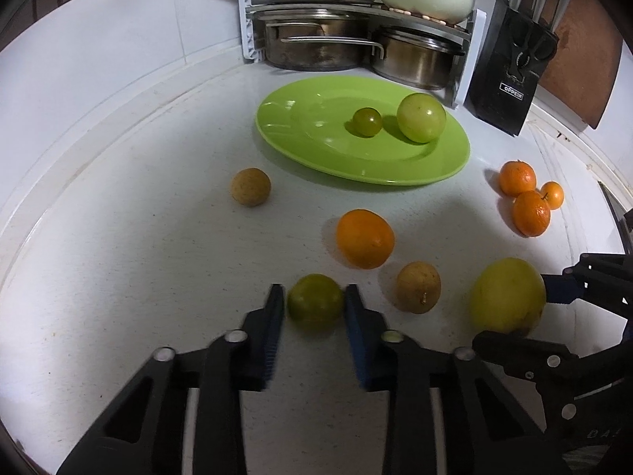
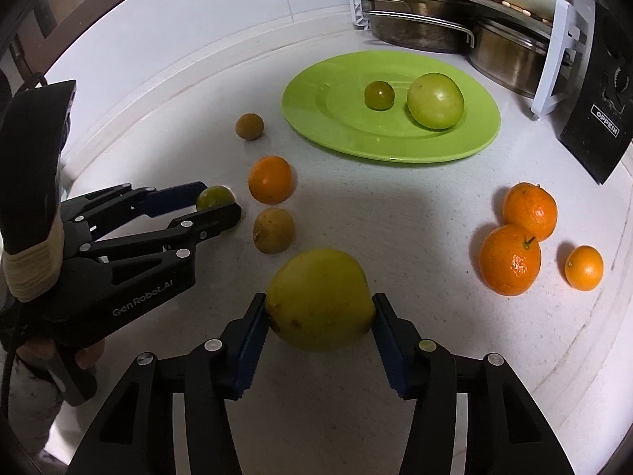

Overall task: Organize fruits
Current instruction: 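Grasp a green lime with the left gripper while the right gripper grasps the yellow pomelo, then carry the lime and yellow pomelo over the green plate and release both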

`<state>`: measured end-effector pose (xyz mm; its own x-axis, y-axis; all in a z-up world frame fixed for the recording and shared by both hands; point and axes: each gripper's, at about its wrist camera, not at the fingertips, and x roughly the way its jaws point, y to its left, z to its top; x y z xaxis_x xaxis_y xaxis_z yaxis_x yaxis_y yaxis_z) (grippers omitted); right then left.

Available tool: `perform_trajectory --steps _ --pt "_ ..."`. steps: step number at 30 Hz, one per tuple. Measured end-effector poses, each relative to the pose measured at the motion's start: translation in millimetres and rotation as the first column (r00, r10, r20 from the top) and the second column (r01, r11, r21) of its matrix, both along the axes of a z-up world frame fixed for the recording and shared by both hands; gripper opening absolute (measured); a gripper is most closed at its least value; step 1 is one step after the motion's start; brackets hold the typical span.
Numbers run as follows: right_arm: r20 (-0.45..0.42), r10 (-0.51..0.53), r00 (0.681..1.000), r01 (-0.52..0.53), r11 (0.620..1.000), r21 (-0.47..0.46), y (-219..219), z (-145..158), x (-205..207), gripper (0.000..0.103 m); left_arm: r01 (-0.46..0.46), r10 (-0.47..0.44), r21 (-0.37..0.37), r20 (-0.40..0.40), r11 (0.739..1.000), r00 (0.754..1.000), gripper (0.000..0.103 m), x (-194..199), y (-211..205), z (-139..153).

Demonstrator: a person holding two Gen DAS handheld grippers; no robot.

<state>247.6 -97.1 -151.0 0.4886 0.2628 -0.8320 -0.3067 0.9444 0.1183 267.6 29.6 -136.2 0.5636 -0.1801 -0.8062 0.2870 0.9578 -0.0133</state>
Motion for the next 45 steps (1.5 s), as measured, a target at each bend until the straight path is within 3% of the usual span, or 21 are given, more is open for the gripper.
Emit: perform_trajectory --steps 17,32,45 --pt "0.061 0.01 0.998 -0.011 1.0 0.017 -5 12 -8 0.052 -0.042 0.042 -0.027 0.018 0.999 0.999 0.028 -21 5 17" --pt "0.165 -0.003 0.986 -0.005 0.999 0.05 -26 46 -15 0.052 -0.059 0.065 -0.048 0.132 0.997 0.989 0.028 -42 -5 66" --pt "0.268 -0.026 0.963 0.01 0.998 0.063 -48 86 4 0.052 -0.045 0.058 -0.066 0.21 0.997 0.976 0.028 -24 -26 100"
